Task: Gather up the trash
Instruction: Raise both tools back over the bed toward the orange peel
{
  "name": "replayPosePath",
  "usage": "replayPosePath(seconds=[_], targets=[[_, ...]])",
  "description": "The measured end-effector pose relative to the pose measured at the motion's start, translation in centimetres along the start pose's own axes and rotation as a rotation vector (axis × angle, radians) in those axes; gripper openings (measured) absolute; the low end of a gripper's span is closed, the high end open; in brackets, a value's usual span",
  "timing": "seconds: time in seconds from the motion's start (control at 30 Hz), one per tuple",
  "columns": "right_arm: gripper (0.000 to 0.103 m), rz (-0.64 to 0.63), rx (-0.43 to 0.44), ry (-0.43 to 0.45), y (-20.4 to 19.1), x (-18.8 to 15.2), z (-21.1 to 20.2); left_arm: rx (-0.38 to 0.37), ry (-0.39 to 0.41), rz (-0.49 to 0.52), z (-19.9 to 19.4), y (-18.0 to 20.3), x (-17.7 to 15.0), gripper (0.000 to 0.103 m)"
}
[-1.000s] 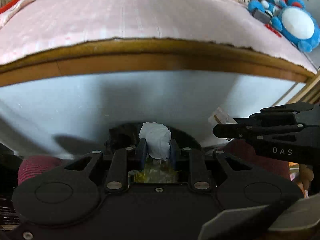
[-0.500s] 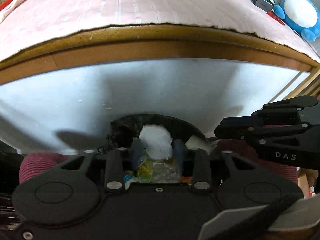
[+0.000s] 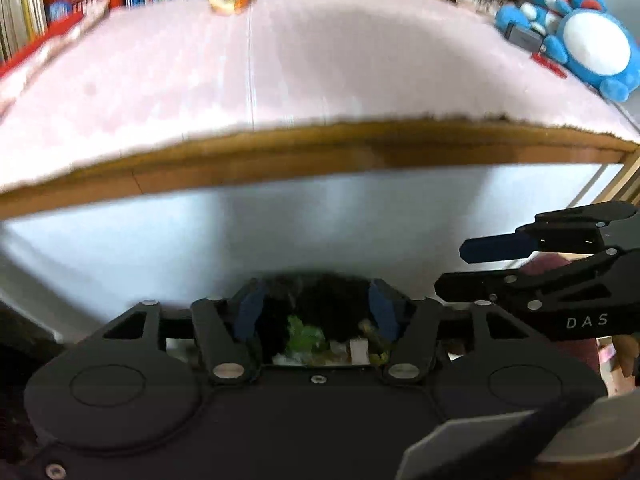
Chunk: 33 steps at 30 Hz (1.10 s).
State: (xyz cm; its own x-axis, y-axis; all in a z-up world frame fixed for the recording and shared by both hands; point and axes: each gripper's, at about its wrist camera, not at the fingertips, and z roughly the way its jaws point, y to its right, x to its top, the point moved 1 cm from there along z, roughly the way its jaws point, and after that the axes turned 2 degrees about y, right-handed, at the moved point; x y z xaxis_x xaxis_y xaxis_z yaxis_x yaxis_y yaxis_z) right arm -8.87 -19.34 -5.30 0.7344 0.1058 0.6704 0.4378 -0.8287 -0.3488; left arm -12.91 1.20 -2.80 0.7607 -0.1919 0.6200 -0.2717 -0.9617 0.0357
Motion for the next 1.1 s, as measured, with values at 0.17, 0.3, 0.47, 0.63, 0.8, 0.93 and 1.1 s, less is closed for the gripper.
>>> replayPosePath(seconds=[0.17,0.3,0.47,0.63,0.8,0.93,1.1], targets=[[0.070,-0.001,0.014,0.081,0.4,2.6,-1.6,0.014,0.112,0.000,-2.3,-0.7,2.7,0.071],[0.074,-0.018,0.013,0.150,0.7,5.4,-2.8,0.032,0.186,-0.030,-3.2,-1.7,5.7,0.076],[0.075,-0.034,-0.015,0.238,1.3,9.5,-3.6,0.035,0.264,-0.124,-3.3,-3.5,9.9,0.077],[0.075,-0.031,-0.059,0.333,2.1,13.8,-4.0,0.055,0.342,-0.184,-1.8,-5.6,14.9,0.077],[0.081,0.024,-0.083,0.396,3.4,17.7,-3.0,0.148,0.396,-0.183,1.7,-6.8,19.1,0.081],[0.081,0.082,-0.090,0.391,5.1,20.6,-1.1,0.179,0.399,-0.228,5.3,-7.9,21.6,0.081],[0.081,0.169,-0.083,0.382,7.4,23.4,1.3,0.161,0.388,-0.278,9.8,-9.0,24.3,0.087]])
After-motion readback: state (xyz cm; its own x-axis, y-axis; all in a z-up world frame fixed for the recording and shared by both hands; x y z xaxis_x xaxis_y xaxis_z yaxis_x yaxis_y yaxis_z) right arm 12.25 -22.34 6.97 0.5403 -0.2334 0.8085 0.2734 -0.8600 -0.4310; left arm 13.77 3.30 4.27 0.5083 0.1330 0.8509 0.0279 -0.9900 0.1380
